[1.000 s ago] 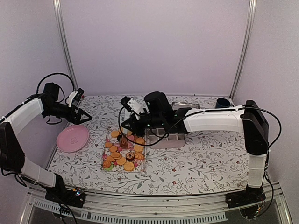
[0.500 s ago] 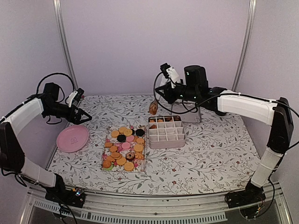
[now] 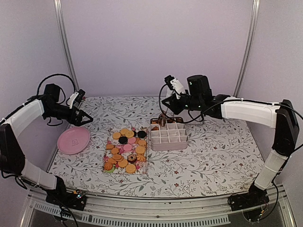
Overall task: Pack the cookies
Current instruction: Place the fake cookies in the empty pocket of the box.
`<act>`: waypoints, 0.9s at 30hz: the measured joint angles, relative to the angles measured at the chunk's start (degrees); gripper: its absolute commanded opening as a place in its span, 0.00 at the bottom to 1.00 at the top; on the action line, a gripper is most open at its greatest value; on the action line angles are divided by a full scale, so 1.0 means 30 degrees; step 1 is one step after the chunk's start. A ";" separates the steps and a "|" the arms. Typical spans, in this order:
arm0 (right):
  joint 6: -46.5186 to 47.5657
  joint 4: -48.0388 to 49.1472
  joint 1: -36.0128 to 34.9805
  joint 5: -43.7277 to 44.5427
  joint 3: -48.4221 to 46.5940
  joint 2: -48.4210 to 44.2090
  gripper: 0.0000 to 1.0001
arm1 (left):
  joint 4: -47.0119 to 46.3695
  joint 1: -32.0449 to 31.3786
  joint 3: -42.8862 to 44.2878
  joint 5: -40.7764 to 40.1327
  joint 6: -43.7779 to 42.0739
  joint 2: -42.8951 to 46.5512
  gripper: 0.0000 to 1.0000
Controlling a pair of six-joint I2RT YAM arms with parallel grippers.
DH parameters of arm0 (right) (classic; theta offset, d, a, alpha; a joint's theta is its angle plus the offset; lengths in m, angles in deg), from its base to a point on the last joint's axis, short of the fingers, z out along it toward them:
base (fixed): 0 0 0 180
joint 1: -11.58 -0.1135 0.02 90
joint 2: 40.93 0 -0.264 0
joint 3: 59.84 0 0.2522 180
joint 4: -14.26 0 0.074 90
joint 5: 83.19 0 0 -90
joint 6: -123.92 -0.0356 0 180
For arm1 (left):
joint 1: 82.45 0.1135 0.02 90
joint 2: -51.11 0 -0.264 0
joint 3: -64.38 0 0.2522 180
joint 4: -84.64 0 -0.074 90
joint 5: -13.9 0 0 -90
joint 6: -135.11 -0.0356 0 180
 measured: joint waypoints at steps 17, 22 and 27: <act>0.0350 0.0000 0.0000 0.0124 0.0168 0.0000 0.33 | 0.0000 0.0000 0.0000 -0.0007 0.0007 0.0000 0.99; 0.0408 -0.0007 0.0000 0.0124 0.0168 0.0000 0.33 | 0.0000 0.0000 0.0000 0.0000 0.0022 0.0000 0.99; 0.0408 -0.0007 -0.0007 -0.0036 0.0138 -0.0007 0.33 | 0.0000 0.0000 0.0000 0.0000 0.0044 0.0000 0.99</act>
